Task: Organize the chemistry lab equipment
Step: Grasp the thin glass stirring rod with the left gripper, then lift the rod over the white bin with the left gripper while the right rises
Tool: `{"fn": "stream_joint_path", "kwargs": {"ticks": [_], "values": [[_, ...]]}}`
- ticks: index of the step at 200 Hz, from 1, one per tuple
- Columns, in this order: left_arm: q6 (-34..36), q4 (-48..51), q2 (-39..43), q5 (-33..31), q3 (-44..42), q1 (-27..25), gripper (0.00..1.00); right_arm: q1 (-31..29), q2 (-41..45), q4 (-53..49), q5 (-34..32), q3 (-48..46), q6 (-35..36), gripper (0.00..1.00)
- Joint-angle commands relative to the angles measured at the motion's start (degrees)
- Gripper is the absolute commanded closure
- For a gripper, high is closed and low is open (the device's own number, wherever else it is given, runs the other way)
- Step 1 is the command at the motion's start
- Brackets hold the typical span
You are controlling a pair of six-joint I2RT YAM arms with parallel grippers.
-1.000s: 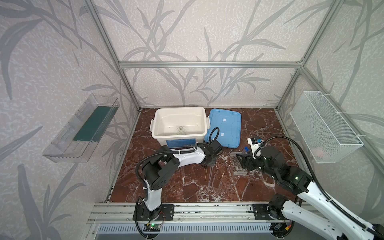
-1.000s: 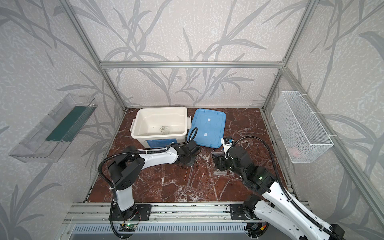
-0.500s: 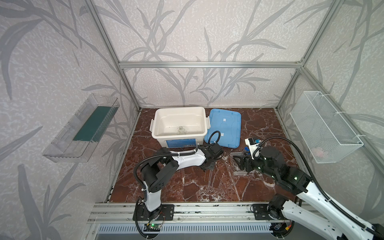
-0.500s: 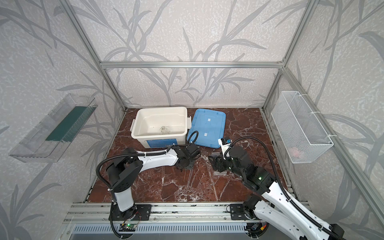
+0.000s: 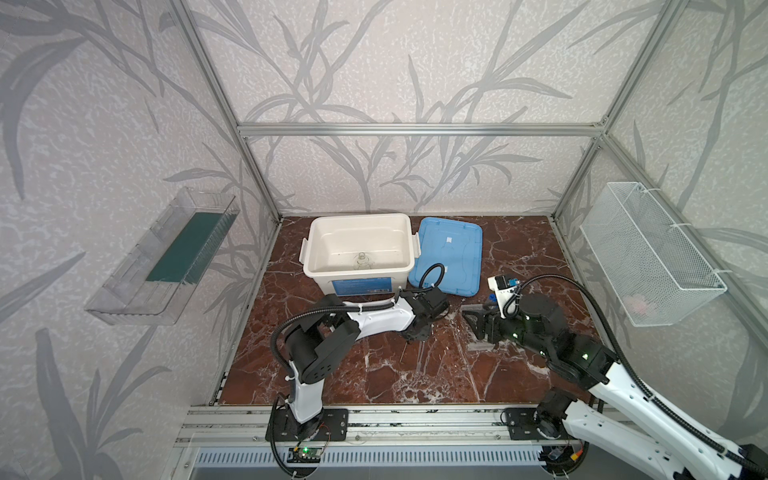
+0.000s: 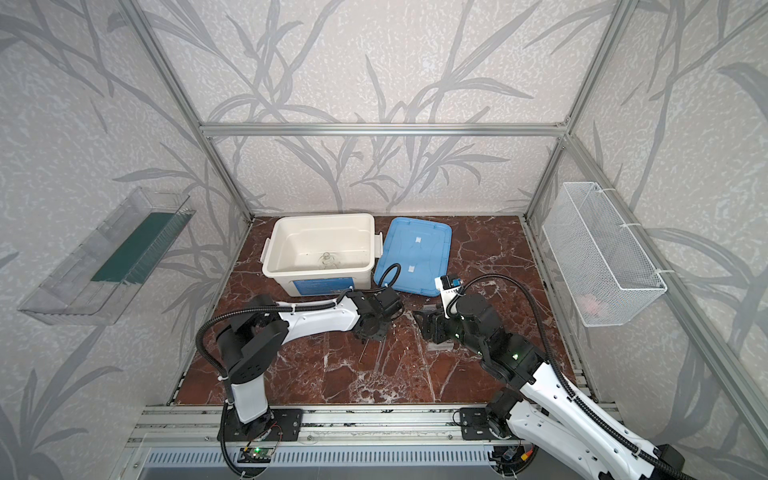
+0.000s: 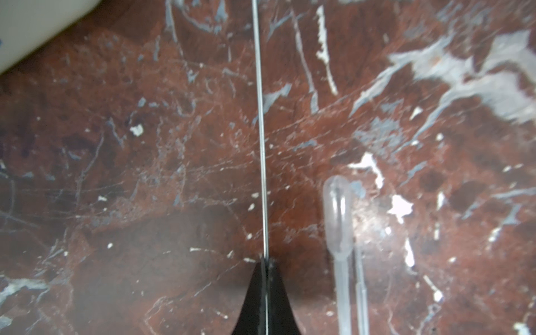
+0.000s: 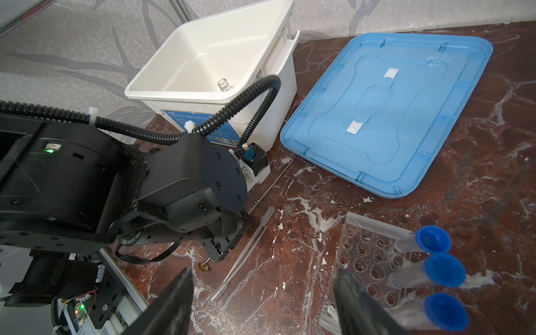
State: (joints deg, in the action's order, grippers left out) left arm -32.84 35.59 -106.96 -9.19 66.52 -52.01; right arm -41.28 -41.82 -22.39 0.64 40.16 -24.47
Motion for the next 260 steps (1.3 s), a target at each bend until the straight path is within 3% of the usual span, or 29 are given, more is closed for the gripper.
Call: {"fn": "stream_joint_path", "kwargs": {"ticks": [1,116,153,180,221,244,260], "values": [[3.63,5.55,0.98,0.79,-2.69,0.66,1.0,0.14,-0.18,1.66,-0.32,-0.08,0.06,0.25],[28.01,7.59,22.67,1.23,1.41,3.64,1.0,0.14,-6.11,5.69,0.32,5.05,4.9,0.25],[35.18,12.09,26.54,9.55,8.51,13.08,1.0,0.14,-7.24,8.14,1.64,6.77,6.01,0.25],[46.21,13.52,27.81,14.25,13.83,17.97,1.0,0.14,-10.55,13.56,6.92,9.88,8.35,0.24],[60.18,18.6,21.6,22.67,26.26,30.94,1.0,0.14,-19.59,17.32,10.38,17.52,11.42,0.24],[74.13,22.15,17.21,24.73,30.25,34.25,1.0,0.23,-25.07,19.07,11.11,22.09,13.5,0.22],[79.11,21.92,14.4,25.76,32.04,36.64,1.0,0.61,-29.23,18.17,11.5,26.39,14.75,0.22]]}}
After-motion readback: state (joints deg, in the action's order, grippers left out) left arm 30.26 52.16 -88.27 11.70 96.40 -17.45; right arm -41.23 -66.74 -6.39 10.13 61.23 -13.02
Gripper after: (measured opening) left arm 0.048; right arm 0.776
